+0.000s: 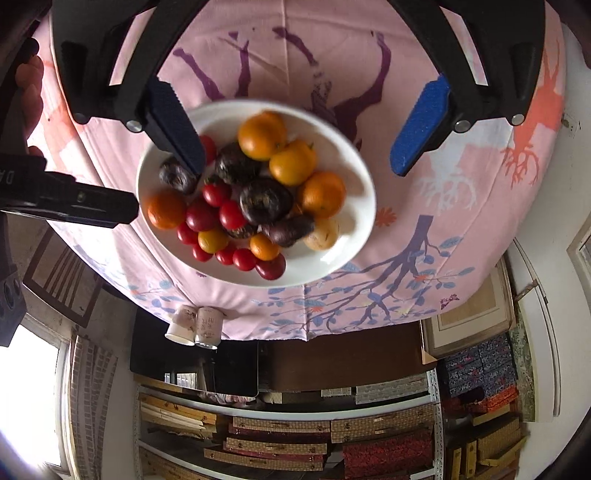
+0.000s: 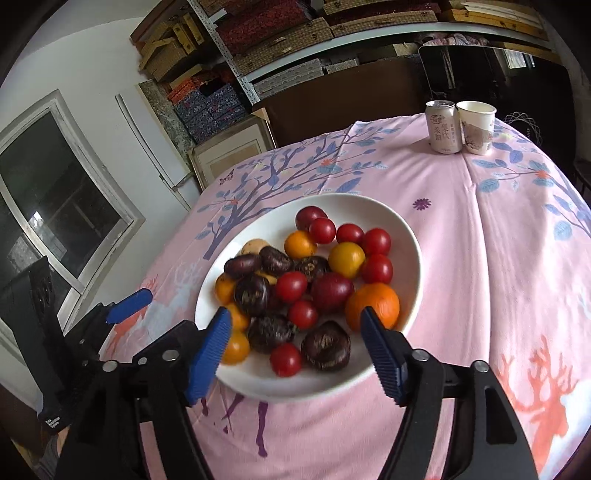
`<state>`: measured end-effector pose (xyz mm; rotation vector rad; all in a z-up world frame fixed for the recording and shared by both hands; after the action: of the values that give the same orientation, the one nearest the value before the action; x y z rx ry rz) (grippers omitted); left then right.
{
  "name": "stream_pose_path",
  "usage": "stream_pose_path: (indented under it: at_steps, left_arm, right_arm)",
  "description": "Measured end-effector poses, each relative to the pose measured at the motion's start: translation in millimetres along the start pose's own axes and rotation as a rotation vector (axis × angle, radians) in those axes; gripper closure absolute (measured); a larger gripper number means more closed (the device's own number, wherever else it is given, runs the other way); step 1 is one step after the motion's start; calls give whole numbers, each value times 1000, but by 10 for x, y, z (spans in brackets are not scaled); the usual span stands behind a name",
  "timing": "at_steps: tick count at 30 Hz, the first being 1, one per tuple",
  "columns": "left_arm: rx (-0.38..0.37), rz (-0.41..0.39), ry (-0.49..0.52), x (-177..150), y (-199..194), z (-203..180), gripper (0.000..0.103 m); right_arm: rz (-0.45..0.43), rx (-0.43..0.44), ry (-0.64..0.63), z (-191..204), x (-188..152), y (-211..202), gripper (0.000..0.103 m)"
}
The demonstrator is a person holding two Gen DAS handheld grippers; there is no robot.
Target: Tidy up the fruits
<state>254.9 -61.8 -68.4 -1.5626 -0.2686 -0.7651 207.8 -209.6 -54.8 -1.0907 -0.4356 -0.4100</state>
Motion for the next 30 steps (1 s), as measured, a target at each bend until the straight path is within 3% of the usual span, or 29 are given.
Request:
stream_pose_path:
  at_steps: [1,7,11,18,30]
  left_arm:
    - [10,13,1,-106,-35,-24,5]
    - [92,18,-33,-612,-397,-54,5]
    - [78,-22,-35,-799,-746,-99,5]
    - [99,-76,-46,-1007,-1218,-172,5]
    - [129,-107,-79,-1146,-1577,-139,5]
  right_arm:
    - [6,-2,-5,8,-114,-40,3]
    - [3,-61,-20,6,-623,-271,3]
    - [-19,-73,-27,58,-827,-509,3]
    - [-78,-93,-63,208,-1068,-937,3]
    - [-121,-131,-69,212,-1282,-1310,3]
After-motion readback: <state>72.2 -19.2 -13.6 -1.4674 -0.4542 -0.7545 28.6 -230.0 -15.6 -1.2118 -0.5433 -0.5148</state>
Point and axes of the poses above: each gripper's, at about its wrist camera, not at the fingertips, and y roughly the way its jaws point, z to its left, x to its top, the point moved 7 cm from there along y, roughly the way its jaws point, and after that the axes turned 11 degrees about z, right-handed, at the moved point
